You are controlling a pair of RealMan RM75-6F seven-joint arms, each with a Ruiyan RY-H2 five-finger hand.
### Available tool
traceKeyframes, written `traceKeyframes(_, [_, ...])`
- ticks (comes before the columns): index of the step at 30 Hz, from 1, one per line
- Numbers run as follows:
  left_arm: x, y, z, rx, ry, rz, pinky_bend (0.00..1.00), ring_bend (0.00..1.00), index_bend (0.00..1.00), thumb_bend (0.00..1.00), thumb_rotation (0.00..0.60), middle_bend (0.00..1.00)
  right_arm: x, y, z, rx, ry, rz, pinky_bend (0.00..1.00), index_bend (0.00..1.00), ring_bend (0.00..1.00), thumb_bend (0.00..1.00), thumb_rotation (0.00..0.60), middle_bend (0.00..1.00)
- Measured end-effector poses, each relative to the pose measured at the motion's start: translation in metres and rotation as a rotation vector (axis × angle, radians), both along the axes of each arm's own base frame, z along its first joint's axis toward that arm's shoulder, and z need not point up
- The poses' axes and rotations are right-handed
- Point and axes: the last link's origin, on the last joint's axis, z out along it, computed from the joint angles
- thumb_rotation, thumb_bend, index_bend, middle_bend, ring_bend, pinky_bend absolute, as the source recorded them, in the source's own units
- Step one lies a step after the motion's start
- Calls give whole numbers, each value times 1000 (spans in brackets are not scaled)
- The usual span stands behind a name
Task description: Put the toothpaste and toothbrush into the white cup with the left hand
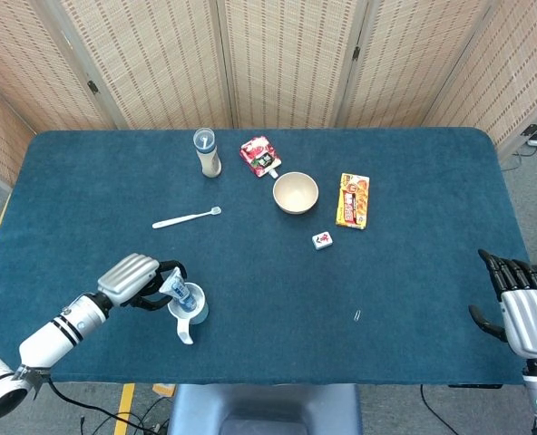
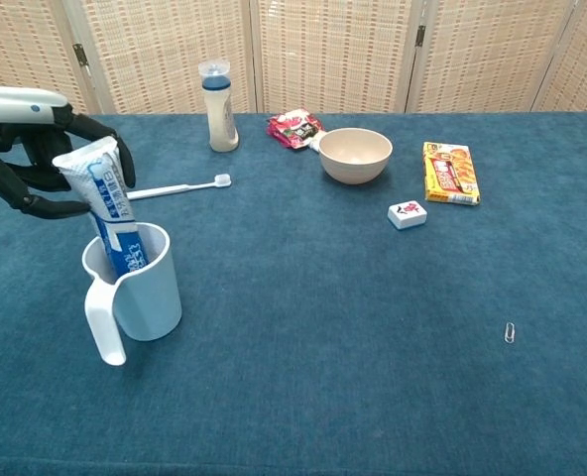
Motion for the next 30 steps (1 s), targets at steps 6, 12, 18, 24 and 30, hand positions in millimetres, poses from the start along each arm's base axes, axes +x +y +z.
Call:
traceKeyframes(6, [-1, 2, 14, 35, -27, 11, 974, 890, 284, 401, 600, 980, 0, 2, 1, -5, 0, 1, 178, 2, 171, 192, 600, 173])
traceKeyframes(12, [-2, 11, 44, 126, -110, 48, 973, 887, 291, 400, 600, 978, 1, 2, 2, -10, -3, 4, 178, 2, 170, 193, 600, 173])
traceKeyframes(18, [-4, 27, 75, 246, -210, 95, 969, 886, 331, 400, 600, 976, 2, 2, 1, -9, -2, 13, 178, 2, 170, 194, 600, 175])
traceKeyframes(24, [-10, 51, 82, 329, -188, 149, 969, 886, 360, 400, 600, 976, 4, 3, 2, -10, -3, 22, 178, 2, 171, 195, 600, 175])
traceKeyframes(30, [-16, 82, 68, 368, -73, 182, 969, 886, 365, 400, 600, 976, 4, 6, 3, -15, -2, 21, 178, 2, 170, 195, 600, 175])
